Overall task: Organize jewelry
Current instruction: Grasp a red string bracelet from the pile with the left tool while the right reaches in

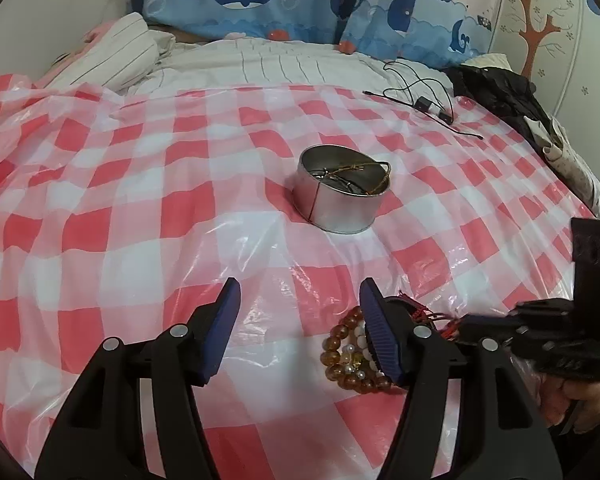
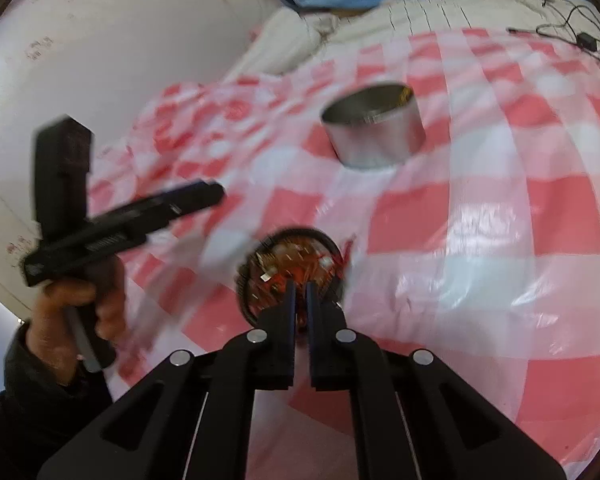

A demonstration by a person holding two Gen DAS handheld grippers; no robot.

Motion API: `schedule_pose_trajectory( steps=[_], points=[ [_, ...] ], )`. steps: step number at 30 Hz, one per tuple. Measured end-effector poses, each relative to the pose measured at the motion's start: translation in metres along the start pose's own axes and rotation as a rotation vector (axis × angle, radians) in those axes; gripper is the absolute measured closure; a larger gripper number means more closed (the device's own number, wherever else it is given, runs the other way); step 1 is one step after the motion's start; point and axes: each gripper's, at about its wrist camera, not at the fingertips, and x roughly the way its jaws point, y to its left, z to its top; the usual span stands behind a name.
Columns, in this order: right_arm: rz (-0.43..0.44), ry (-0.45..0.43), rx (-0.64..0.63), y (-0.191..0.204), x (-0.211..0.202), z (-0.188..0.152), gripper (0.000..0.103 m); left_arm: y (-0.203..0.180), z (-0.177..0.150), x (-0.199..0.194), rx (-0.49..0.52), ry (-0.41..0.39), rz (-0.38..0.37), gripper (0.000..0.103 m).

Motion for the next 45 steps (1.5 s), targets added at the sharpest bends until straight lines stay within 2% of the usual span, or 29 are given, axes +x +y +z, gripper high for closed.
schedule_pose_trajectory(
  steps=[4,6,7,8,10,13,15,16,17,18,23,28,31,33,35,37,39,43,45],
  points=[
    [0.101,-0.103,0.036,-0.005,-0.025,0.01,0.098,0.0,0.0,0.0,0.006,0.002,0.002,0.044],
    [0.112,-0.127,0.051,-0.008,-0.033,0.014,0.098,0.001,-0.001,0.0,0.008,0.005,0.003,0.044],
    [0.091,-0.119,0.063,-0.011,-0.034,0.015,0.098,0.002,-0.002,0.001,0.009,0.008,0.002,0.044],
    [0.02,-0.109,0.072,-0.017,-0.033,0.015,0.098,0.002,-0.002,0.002,0.011,0.009,0.002,0.044],
    [-0.054,-0.087,0.122,-0.031,-0.03,0.014,0.098,0.0,-0.003,0.003,0.018,0.013,0.0,0.044],
    [-0.248,-0.057,0.117,-0.038,-0.028,0.014,0.097,-0.004,-0.004,0.005,0.035,0.018,0.0,0.043],
    [-0.268,-0.06,0.142,-0.046,-0.03,0.014,0.096,-0.008,-0.004,0.006,0.049,0.022,-0.01,0.042],
    [-0.283,-0.066,0.154,-0.048,-0.032,0.015,0.093,-0.012,-0.004,0.007,0.057,0.022,-0.02,0.042],
    [-0.295,-0.078,0.162,-0.05,-0.035,0.015,0.078,-0.016,-0.004,0.007,0.07,0.02,-0.032,0.042],
    [-0.293,-0.091,0.167,-0.051,-0.039,0.016,0.067,-0.023,-0.004,0.006,0.097,0.013,-0.053,0.042],
    [-0.208,-0.157,0.253,-0.068,-0.056,0.015,0.064,-0.088,-0.007,0.006,0.314,-0.023,-0.188,0.041],
    [-0.156,-0.206,0.311,-0.076,-0.066,0.016,0.057,-0.156,-0.018,0.03,0.49,0.003,-0.203,0.041],
    [-0.146,-0.207,0.309,-0.075,-0.07,0.016,0.052,-0.177,-0.024,0.045,0.532,0.035,-0.182,0.055],
    [-0.134,-0.204,0.311,-0.075,-0.069,0.015,0.052,-0.18,-0.028,0.054,0.531,0.068,-0.18,0.066],
    [-0.129,-0.204,0.31,-0.075,-0.069,0.015,0.051,-0.18,-0.033,0.064,0.539,0.117,-0.164,0.086],
    [-0.128,-0.206,0.31,-0.075,-0.071,0.014,0.048,-0.174,-0.033,0.065,0.513,0.137,-0.181,0.095],
    [-0.129,-0.209,0.318,-0.077,-0.07,0.014,0.047,-0.164,-0.026,0.059,0.439,0.142,-0.245,0.096],
    [-0.138,-0.198,0.33,-0.08,-0.067,0.013,0.047,-0.133,-0.006,0.043,0.256,0.099,-0.365,0.096],
    [-0.142,-0.175,0.316,-0.078,-0.062,0.013,0.047,-0.112,0.002,0.034,0.169,0.064,-0.392,0.096]
  ],
)
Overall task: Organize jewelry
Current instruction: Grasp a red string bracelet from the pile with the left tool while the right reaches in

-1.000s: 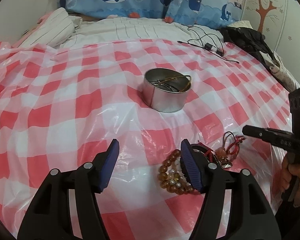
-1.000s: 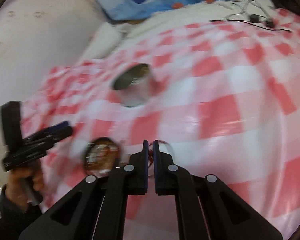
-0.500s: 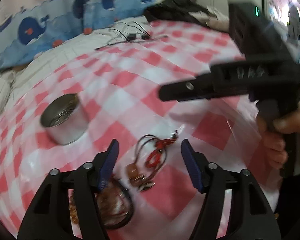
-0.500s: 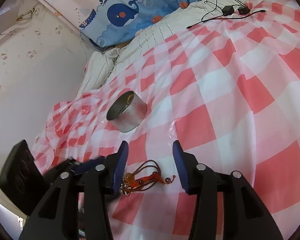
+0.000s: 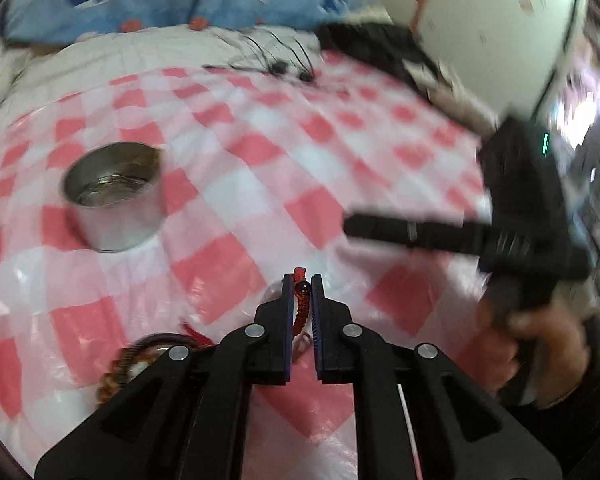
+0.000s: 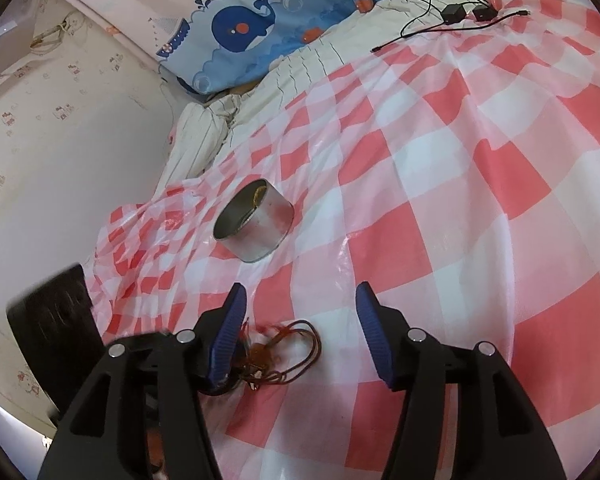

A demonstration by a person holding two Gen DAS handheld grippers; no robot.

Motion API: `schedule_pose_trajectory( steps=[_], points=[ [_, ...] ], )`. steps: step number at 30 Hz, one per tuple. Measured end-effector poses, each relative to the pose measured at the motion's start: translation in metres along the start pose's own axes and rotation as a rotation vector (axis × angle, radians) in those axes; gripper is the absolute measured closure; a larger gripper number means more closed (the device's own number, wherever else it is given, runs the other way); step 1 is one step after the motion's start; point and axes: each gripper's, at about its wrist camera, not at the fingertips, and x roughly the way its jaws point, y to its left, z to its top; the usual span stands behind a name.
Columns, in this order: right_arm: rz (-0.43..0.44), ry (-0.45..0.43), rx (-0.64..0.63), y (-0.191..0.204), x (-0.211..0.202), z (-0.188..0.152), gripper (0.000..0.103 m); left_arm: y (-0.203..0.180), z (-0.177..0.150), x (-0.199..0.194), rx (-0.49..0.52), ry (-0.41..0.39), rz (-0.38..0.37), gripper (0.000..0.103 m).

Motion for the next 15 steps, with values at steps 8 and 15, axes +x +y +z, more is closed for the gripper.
schedule_pose_trajectory(
  steps=[8,15],
  points=[
    [-0.153,0.197,-0.389,0.065,0.055,-0.037,0.026,0.049,0.012,-0.033,-0.186,-0.112,0.035,0.096],
    [-0.219,0.23,-0.495,0.068,0.068,-0.053,0.076,0.053,0.012,-0.033,-0.184,-0.108,0.043,0.096]
  ],
)
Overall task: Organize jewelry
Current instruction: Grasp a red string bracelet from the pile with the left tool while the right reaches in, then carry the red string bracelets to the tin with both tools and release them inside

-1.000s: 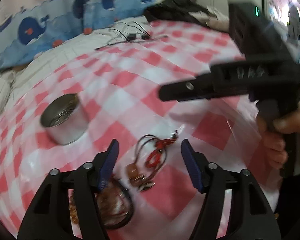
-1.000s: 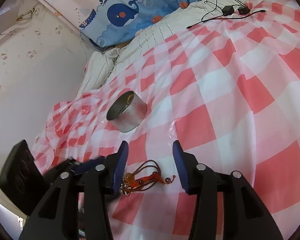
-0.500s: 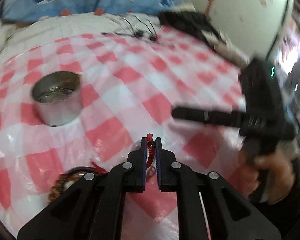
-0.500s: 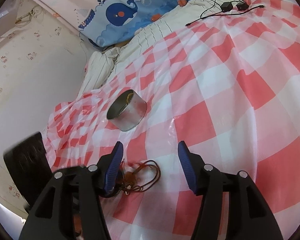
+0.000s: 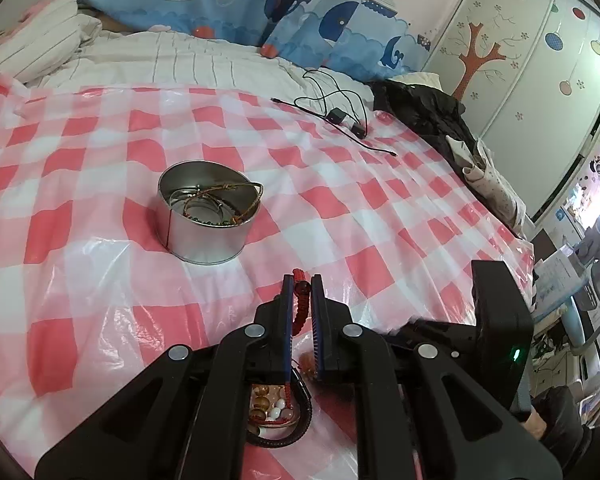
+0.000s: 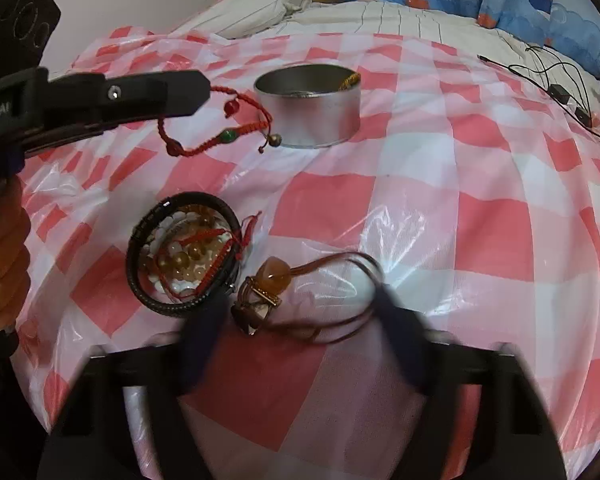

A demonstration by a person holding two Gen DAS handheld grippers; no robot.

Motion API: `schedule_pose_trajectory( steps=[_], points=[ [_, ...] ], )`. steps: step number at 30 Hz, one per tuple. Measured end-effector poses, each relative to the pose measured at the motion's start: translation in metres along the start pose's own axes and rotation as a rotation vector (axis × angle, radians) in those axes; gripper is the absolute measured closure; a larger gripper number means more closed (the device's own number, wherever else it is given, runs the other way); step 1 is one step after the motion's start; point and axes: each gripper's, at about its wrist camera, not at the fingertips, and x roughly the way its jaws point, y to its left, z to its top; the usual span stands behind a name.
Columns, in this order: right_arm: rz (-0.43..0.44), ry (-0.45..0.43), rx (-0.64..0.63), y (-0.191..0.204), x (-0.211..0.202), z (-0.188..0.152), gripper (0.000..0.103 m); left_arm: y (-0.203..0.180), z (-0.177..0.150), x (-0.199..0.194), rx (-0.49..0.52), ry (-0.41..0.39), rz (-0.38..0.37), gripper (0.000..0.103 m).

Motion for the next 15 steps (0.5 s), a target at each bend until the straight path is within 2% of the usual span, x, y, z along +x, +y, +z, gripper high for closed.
schedule_pose_trajectory(
  steps=[1,15],
  points=[
    [0.038,-0.001,0.037,-0.007,-0.001,-0.001,0.086,0.0,0.0,0.0,0.001,0.001,0.0,0.096],
    [0.342,-0.246,0.323,-0.055,-0.048,0.011,0.086,0.003,-0.001,0.0,-0.007,-0.008,0.007,0.096]
  ],
)
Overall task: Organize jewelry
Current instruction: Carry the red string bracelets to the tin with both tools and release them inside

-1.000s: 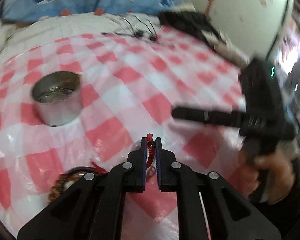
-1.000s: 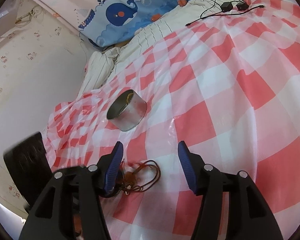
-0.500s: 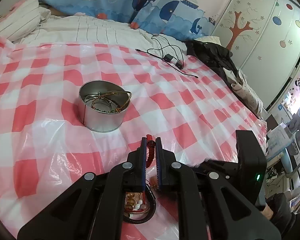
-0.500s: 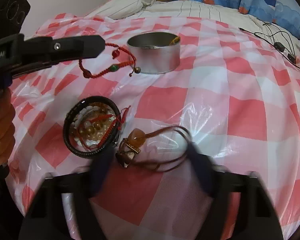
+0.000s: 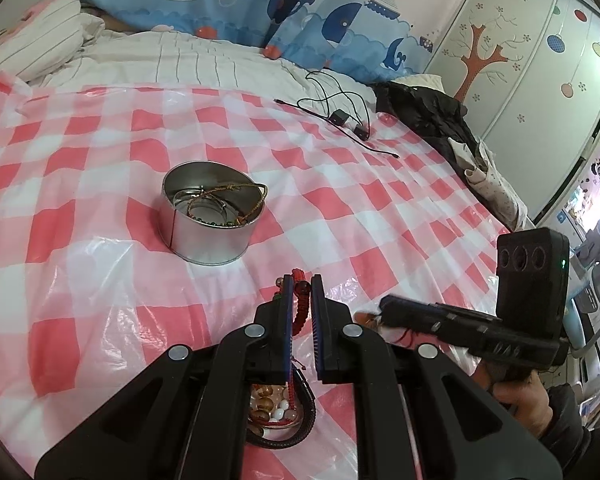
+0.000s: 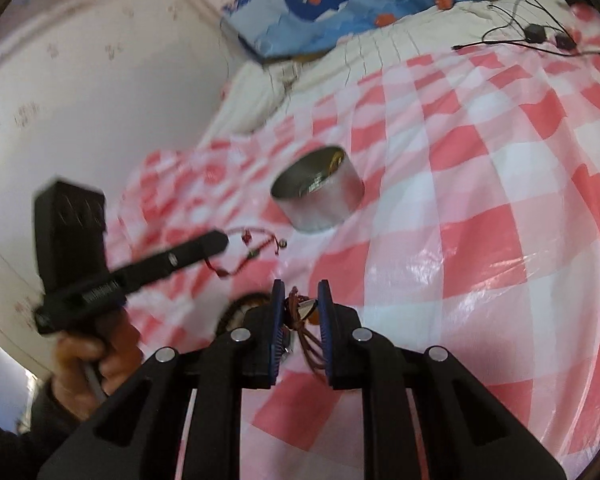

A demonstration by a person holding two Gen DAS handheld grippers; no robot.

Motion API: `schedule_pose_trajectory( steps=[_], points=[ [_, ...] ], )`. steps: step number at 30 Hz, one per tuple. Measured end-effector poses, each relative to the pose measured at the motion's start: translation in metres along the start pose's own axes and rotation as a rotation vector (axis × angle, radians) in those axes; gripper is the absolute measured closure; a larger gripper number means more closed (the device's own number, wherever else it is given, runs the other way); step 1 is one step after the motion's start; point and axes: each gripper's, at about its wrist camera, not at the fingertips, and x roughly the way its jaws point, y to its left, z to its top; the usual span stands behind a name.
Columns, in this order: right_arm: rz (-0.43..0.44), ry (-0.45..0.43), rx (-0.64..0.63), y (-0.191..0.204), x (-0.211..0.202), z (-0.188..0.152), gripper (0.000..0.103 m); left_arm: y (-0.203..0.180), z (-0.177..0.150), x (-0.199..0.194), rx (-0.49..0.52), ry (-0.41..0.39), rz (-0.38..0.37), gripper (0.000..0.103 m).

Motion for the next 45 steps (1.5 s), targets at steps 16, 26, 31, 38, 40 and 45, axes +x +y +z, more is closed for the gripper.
schedule_pose_trajectory(
  steps=[16,26,31,38,40,45],
  points=[
    [0.188,-0.087,0.062,0.005,-0.005,0.025,0.086,0.002,0.016,-0.016,0.038,-0.078,0.073,0.096],
    [0.212,-0.103,0.027,0.014,0.013,0.073,0.086,0.016,0.05,-0.004,0.034,-0.112,0.102,0.096],
    [0.201,-0.108,-0.015,0.025,0.032,0.1,0.086,0.026,0.065,0.013,0.023,-0.109,0.096,0.096],
    [0.068,-0.043,-0.064,0.016,0.103,0.123,0.085,0.051,0.082,0.054,-0.009,-0.045,0.118,0.076],
    [0.021,0.065,-0.007,-0.003,0.135,0.118,0.077,0.064,0.078,0.061,-0.052,-0.019,0.15,0.071],
    [0.032,-0.001,0.0,-0.007,0.112,0.109,0.065,0.078,0.069,0.044,-0.079,-0.034,0.203,0.061]
  ],
)
